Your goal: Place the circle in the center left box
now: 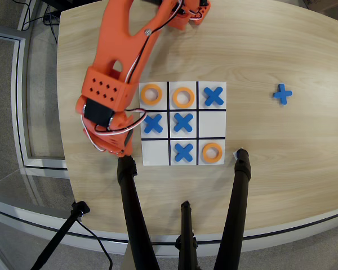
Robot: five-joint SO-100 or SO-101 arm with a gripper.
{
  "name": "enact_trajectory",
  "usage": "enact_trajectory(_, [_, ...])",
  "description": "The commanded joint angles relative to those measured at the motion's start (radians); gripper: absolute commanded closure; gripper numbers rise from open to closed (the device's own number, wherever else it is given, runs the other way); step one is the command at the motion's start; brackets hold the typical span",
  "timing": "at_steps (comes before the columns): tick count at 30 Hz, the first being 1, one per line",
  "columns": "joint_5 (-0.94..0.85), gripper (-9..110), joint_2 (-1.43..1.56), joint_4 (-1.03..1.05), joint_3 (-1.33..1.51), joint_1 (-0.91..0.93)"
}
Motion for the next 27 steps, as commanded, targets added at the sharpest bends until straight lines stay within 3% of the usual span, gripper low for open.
enact_trajectory(1, [-0.011, 82, -0.083, 0.002, -0.143, 0.031])
enact_trajectory(8, [-0.02, 82, -0.301, 0.189, -0.448, 0.061])
enact_trajectory(27, [-0.02, 82, -0.537, 0.261, -0.669, 0.103])
